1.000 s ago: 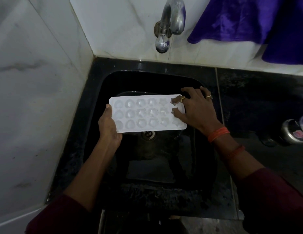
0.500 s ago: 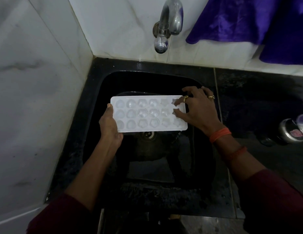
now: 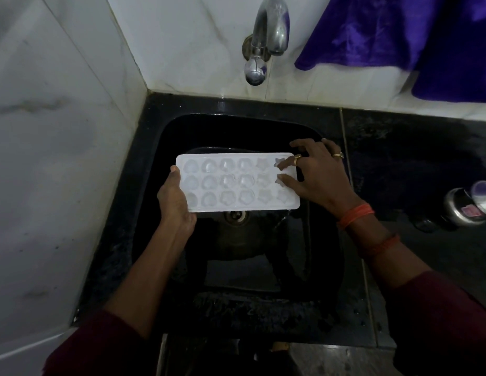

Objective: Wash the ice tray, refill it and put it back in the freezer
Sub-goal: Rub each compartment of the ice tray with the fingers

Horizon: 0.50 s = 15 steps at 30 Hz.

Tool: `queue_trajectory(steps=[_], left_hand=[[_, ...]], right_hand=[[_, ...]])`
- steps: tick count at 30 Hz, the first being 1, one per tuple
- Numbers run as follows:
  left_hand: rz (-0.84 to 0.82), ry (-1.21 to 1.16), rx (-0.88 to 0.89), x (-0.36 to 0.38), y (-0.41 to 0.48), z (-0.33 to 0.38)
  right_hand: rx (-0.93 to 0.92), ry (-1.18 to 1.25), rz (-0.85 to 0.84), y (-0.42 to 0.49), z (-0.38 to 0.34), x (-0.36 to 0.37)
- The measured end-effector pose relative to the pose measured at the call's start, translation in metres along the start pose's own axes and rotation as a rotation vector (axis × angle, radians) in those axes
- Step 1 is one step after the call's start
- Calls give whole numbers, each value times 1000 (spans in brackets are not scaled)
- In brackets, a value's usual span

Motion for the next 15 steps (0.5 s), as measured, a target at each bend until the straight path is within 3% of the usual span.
queue_trajectory(steps=[4, 10, 15], left_hand=[[-14, -16, -8, 3, -2, 0], [-2, -15, -5, 1, 1, 2], [-5, -3, 7, 0, 0, 5]], right_hand=[[21, 9, 20, -1, 0, -1], [25, 84, -110, -6, -6, 8], [-3, 123, -3, -14, -12, -3]])
Point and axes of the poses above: each hand's wrist, its own y-axis towards the middle knuckle, its own x-axis out of the palm, z = x × y, the point moved 6 cm from there along y, towards the middle knuckle, and after that the axes turned 10 degrees about -x, right-handed, at the moved point
